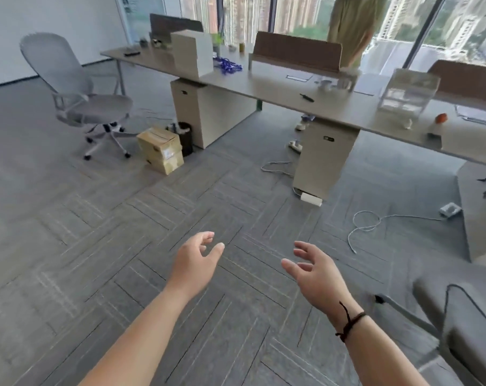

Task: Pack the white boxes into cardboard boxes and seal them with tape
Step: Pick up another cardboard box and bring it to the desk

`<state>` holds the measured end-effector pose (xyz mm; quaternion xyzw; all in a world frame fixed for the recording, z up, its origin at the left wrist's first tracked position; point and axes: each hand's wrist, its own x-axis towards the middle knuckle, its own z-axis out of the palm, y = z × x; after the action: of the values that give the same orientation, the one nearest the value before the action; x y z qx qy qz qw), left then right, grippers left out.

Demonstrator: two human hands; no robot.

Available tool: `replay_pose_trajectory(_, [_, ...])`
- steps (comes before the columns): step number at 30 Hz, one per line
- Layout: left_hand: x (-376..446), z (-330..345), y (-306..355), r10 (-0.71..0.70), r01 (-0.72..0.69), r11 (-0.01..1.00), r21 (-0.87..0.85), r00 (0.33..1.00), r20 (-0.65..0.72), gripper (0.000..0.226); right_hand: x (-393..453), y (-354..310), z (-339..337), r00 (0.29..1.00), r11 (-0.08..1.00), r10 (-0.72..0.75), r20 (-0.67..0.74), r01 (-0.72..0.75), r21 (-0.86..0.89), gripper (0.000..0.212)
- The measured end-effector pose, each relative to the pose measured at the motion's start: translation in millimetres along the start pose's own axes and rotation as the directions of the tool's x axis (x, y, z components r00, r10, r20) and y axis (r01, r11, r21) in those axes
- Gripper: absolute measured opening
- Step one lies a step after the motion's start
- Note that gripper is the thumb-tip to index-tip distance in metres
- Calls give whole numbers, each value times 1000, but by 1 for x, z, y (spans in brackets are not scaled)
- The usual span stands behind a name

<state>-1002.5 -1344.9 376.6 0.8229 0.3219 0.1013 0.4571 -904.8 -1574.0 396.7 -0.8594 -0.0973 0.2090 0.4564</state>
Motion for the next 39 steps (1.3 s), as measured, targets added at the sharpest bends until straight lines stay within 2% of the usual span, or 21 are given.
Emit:
replay_pose_trajectory(7, [62,-16,-25,-92,91,996,-26,995,-49,44,85,-33,45,990,996,-40,139,50,-70,60])
replay_pose_trajectory(11, [122,-21,-29,-134,133,991,-10,988,-78,45,159,-53,72,977,995,-75,198,87,-51,60])
replay_pose_trajectory(22, [301,-40,12,-247,253,968,-3,944,-220,42,370,-143,95,904,976,-168,394,208,-62,60])
replay_pose_trajectory(28, [368,-54,1,-314,320,947,-25,909,-273,42,445,-179,126,864,973,-155,478,216,-76,59])
replay_pose_trajectory(33, [444,-75,-27,-359,358,932,-59,885,-298,41,514,-208,167,848,963,-129,515,231,-138,59])
replay_pose_trajectory(39, [571,-118,-58,-340,309,940,-145,889,-307,40,608,-277,230,856,940,-129,501,266,-211,59])
